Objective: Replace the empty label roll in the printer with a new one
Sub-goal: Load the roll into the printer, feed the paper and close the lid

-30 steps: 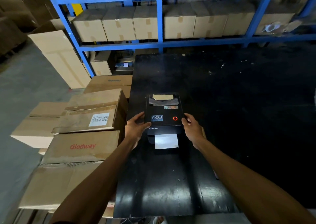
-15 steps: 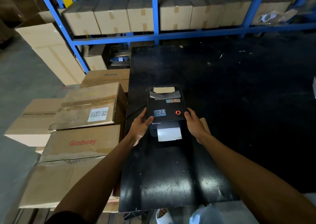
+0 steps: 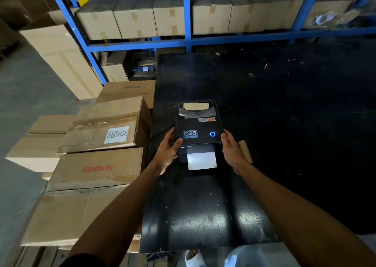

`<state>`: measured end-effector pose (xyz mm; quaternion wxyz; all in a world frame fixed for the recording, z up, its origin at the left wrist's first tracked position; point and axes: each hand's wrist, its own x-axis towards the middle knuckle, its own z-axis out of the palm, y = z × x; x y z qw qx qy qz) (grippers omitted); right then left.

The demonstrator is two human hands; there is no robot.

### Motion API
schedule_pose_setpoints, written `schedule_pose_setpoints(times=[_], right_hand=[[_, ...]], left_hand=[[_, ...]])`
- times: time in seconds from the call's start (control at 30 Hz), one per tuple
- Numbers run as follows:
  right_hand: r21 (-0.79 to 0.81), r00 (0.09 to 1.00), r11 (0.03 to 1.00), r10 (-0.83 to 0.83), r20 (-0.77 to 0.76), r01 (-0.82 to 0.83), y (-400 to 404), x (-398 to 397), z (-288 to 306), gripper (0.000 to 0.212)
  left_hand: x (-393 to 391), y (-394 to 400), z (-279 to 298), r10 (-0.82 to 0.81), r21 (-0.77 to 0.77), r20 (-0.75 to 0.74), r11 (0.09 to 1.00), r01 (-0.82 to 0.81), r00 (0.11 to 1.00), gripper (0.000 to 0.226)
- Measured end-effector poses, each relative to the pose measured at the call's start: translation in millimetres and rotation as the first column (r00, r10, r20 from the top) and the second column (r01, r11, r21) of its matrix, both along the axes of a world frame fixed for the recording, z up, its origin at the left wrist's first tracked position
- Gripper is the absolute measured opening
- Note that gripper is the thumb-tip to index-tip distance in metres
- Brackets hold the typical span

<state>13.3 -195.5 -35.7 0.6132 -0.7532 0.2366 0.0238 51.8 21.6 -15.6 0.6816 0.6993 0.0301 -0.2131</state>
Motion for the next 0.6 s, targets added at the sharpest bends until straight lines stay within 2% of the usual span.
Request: schedule_pose_setpoints(times=[0.2, 0.6], right_hand=[[0.006, 1.000, 1.000, -0.014, 0.022, 0.014, 3.4, -0.3, -3.3, 0.048], [-0.011, 1.000, 1.000, 0.011, 0.029, -0.011, 1.2, 1.3, -6.3, 0.050]], left_hand=[[-1.1, -2.8, -3.4, 0.037, -0.028, -0.051, 0.999, -0.038, 0.998, 0.059], [-3.8, -6.7, -7.1, 0.068, -0.022, -0.046, 0.997, -0.069, 0.997, 0.056]])
